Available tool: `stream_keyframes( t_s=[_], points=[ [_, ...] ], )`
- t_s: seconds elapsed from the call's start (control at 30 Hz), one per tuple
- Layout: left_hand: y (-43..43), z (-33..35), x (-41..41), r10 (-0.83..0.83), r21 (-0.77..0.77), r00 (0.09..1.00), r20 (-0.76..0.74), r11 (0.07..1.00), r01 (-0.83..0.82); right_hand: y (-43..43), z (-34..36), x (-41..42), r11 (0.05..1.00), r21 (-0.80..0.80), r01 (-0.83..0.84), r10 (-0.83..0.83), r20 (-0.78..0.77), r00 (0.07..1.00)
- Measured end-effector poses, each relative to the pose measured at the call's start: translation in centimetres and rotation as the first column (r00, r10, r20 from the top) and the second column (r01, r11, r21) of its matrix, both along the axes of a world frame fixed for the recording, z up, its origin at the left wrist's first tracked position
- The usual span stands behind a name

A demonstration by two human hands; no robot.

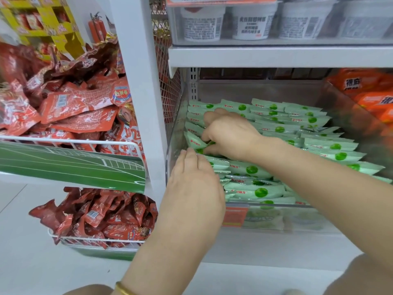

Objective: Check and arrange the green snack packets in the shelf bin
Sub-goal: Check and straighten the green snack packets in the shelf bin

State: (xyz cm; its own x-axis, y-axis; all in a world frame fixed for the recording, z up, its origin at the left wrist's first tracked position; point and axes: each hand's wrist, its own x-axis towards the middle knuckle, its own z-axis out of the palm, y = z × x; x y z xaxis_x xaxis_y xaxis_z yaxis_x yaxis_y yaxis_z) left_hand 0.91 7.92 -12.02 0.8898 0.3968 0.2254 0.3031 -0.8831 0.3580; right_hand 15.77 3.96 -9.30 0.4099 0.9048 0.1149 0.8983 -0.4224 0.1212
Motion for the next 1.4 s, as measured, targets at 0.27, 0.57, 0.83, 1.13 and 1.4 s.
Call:
stream_keyframes(
  t_s=[0.27, 0.57, 0.83, 1.13, 1.4],
  points=[
    [0.2, 0.4, -0.4, -0.054, 0.038, 0.998, -0.027, 0.998, 0.055, 0.5, -0.4, -0.3, 0.998, 0.043, 0.036, -0.034, -0.046, 0.998],
    [0.4, 0.4, 0.0, -0.049, 0.079, 0.994, -0.095, 0.995, 0.057, 0.1, -0.8, -0.7, 0.991, 0.117, 0.069, -0.058, -0.099, 0.993],
    [0.5, 0.4, 0.1, -0.052, 0.046, 0.995, -0.088, 0.997, 0.056, -2.4, 1.0, 0.6, 0.923, 0.35, 0.162, -0.045, -0.319, 0.947],
    [0.9, 0.3, 1.6, -0.065, 0.058, 0.997, -0.035, 0.996, 0.067, -0.5, 0.7, 0.9, 0.964, 0.176, 0.199, -0.146, -0.274, 0.95],
    [1.9, -0.2, 3.7, -0.042, 0.145, 0.982, -0.186, 0.987, 0.07, -0.3, 0.4, 1.4, 0.963, 0.137, 0.234, -0.193, -0.261, 0.946]
  ],
)
